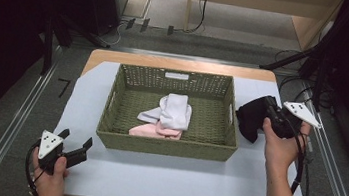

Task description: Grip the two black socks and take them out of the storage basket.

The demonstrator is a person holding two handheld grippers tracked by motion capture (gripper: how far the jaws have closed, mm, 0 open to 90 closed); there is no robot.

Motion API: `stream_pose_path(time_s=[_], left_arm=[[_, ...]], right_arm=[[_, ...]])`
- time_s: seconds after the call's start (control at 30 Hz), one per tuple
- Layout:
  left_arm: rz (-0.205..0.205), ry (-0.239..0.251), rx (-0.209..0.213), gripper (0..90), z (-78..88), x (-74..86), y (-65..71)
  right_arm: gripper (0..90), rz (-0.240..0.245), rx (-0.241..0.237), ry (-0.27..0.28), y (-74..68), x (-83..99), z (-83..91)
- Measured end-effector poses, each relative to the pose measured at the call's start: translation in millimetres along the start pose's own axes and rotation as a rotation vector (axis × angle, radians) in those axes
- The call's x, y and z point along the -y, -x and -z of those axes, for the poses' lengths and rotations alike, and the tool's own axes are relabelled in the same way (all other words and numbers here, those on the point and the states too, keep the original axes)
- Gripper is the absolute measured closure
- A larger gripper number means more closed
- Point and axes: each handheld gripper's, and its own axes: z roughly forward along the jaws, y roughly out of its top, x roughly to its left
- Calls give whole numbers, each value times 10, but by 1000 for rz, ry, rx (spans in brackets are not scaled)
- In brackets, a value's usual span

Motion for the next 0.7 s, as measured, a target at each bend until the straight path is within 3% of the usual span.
stream_pose_path(time_s=[0.03, 0.07, 0.1, 0.27, 0.43, 0.7], left_arm=[[0, 1, 0, 154, 0, 0, 0], [1, 1, 0, 154, 1, 0, 0], [1, 0, 1, 154, 2, 0, -2], [3, 0, 1, 154, 3, 0, -3], [2, 0, 0, 154, 2, 0, -2], [0, 2, -1, 154, -1, 1, 2]], right_arm=[[804, -25, 6, -5, 17, 30, 0], [804, -25, 6, -5, 17, 30, 0], [732, -35, 8, 5, 32, 39, 15], [624, -34, 16, 10, 73, 22, 86], [552, -62, 0, 30, 133, 11, 189], [477, -33, -3, 26, 246, 89, 355]])
